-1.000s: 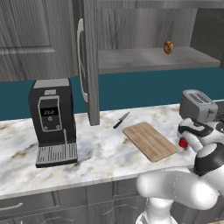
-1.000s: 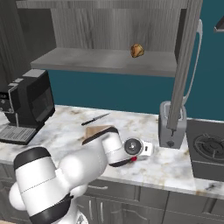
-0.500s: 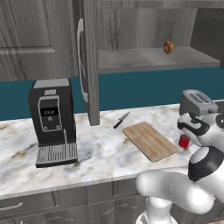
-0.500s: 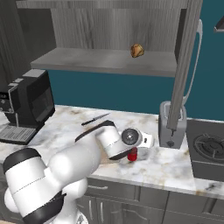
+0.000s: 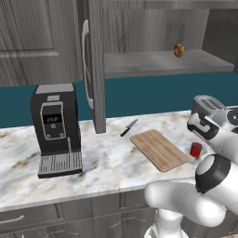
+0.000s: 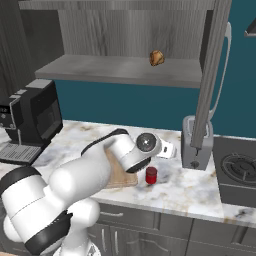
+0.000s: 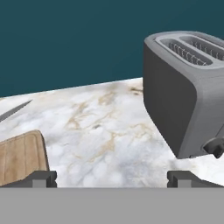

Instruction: Pick the bread, place it on the cutting board, pick the jam, place it on the counter, and close the cabinet.

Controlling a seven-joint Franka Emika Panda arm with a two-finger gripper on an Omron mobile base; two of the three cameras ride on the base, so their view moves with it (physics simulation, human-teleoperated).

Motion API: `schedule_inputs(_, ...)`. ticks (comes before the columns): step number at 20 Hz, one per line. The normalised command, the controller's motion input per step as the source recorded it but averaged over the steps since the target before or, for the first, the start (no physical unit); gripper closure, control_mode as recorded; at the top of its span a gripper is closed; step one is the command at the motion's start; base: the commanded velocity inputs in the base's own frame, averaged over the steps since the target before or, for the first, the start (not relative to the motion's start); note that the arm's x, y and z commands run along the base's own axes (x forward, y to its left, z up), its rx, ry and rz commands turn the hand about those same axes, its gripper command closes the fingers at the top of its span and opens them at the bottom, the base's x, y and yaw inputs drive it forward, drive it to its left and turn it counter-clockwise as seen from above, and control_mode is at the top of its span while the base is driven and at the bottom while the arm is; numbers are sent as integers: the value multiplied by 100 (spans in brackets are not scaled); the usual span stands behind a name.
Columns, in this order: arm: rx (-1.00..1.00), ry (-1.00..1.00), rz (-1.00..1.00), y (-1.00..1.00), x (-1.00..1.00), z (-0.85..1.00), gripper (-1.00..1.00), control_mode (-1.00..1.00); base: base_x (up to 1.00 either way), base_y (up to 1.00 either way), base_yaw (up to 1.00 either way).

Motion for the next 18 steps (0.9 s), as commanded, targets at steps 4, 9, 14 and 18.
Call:
schedule_inputs(4,1,0,0,0,0,22,-100,-100,0,0,0)
schedule_inputs(9,0,-7,0,0,1,9,-100,-100,0,0,0)
schedule_inputs(14,0,-8,0,0,0,14,-100,-100,0,0,0)
schedule_inputs(18,0,-7,0,0,0,25,-100,-100,0,0,0)
